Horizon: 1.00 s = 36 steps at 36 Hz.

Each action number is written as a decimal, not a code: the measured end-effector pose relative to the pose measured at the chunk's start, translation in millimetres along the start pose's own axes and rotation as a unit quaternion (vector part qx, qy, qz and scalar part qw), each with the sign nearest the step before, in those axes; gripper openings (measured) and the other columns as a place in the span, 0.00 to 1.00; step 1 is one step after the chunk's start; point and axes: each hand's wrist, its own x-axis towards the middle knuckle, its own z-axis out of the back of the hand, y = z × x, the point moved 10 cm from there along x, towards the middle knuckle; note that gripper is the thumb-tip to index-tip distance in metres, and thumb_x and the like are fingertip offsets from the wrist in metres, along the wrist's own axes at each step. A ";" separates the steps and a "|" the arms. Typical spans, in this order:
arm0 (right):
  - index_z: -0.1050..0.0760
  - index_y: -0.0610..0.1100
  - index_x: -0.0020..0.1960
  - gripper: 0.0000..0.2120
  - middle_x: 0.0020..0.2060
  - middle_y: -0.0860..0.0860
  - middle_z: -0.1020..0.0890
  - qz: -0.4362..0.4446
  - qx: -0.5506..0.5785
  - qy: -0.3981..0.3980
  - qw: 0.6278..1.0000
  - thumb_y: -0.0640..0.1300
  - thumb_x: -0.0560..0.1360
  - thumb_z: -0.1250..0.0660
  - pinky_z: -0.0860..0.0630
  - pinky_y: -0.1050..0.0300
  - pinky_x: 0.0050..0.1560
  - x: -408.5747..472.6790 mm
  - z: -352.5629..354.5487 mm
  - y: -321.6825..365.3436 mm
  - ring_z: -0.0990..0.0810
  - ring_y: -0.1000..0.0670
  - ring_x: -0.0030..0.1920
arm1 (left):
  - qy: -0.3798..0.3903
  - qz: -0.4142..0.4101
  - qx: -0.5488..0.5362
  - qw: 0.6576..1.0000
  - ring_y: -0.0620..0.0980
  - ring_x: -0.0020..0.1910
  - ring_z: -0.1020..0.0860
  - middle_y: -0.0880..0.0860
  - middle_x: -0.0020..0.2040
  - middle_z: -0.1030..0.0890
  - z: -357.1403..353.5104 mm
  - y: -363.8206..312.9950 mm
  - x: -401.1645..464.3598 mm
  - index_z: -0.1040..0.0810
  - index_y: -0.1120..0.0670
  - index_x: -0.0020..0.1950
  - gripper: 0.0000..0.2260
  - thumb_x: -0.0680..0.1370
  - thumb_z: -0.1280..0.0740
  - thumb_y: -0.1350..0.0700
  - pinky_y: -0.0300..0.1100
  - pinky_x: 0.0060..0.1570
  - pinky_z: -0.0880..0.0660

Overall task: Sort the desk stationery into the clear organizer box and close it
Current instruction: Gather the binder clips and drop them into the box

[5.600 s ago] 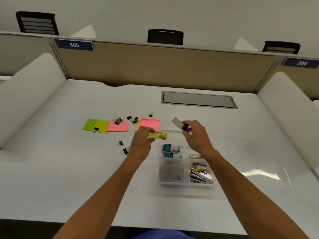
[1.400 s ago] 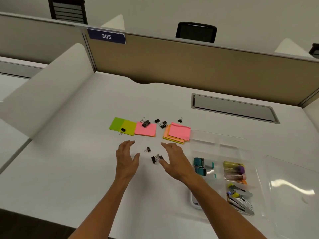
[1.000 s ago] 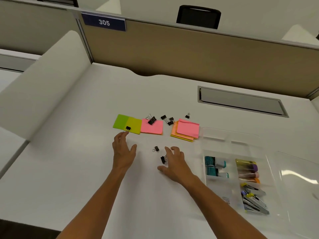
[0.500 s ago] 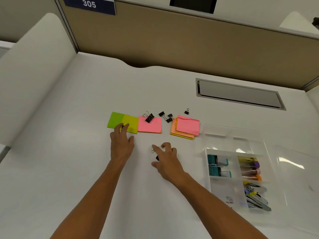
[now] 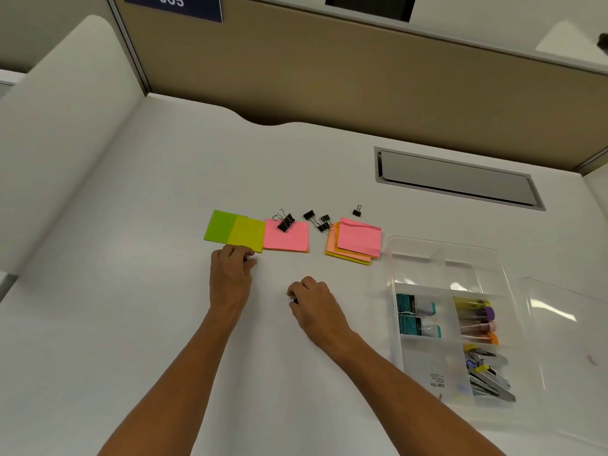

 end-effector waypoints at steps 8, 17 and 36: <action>0.21 0.47 0.57 0.09 0.50 0.50 0.19 -0.107 0.260 0.017 0.959 0.46 0.78 0.31 0.21 0.63 0.46 -9.5 1.1 -24.6 0.18 0.54 0.43 | -0.018 0.088 -0.191 0.977 0.45 0.44 0.21 0.52 0.51 0.20 0.5 -2.1 -15.2 0.21 0.54 0.54 0.05 0.79 0.32 0.56 0.33 0.45 0.28; 0.18 0.38 0.54 0.11 0.48 0.40 0.16 -0.246 0.713 0.028 0.656 0.38 0.72 0.24 0.20 0.58 0.40 -30.8 -1.0 -43.7 0.18 0.48 0.39 | -0.003 0.214 -0.366 0.906 0.45 0.42 0.19 0.49 0.48 0.18 -20.2 -11.9 -43.1 0.21 0.52 0.54 0.06 0.80 0.35 0.53 0.39 0.42 0.22; 0.23 0.36 0.53 0.16 0.49 0.37 0.18 -0.211 0.887 -0.009 0.411 0.35 0.66 0.39 0.18 0.56 0.37 -71.9 51.1 -76.4 0.20 0.41 0.40 | 0.146 0.241 -0.544 0.791 0.47 0.41 0.19 0.52 0.43 0.16 -64.7 -150.6 -83.2 0.19 0.56 0.51 0.10 0.82 0.40 0.59 0.41 0.42 0.23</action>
